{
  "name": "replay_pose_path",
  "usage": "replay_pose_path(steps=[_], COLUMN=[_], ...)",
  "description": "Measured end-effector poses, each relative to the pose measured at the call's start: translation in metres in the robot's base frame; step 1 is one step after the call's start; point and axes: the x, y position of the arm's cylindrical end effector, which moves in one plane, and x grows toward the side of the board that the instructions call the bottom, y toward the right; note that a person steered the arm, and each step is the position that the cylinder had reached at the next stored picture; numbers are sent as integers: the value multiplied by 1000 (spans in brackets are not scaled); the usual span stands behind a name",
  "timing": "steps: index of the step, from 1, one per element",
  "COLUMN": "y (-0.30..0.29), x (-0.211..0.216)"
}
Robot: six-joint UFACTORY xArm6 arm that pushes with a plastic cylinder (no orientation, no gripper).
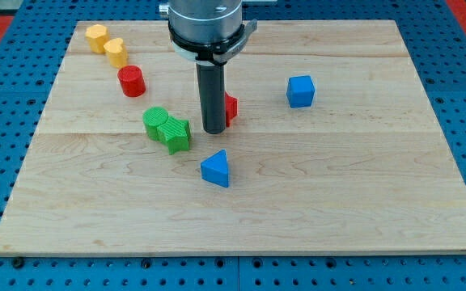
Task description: Push the red star closer to the red circle
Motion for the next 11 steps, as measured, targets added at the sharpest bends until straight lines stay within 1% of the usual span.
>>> replay_pose_path(steps=[2, 3, 4, 6, 7, 8, 9, 10, 11], y=[55, 85, 64, -39, -70, -8, 15, -25, -55], x=[23, 23, 4, -41, -59, -59, -76, -88, -88])
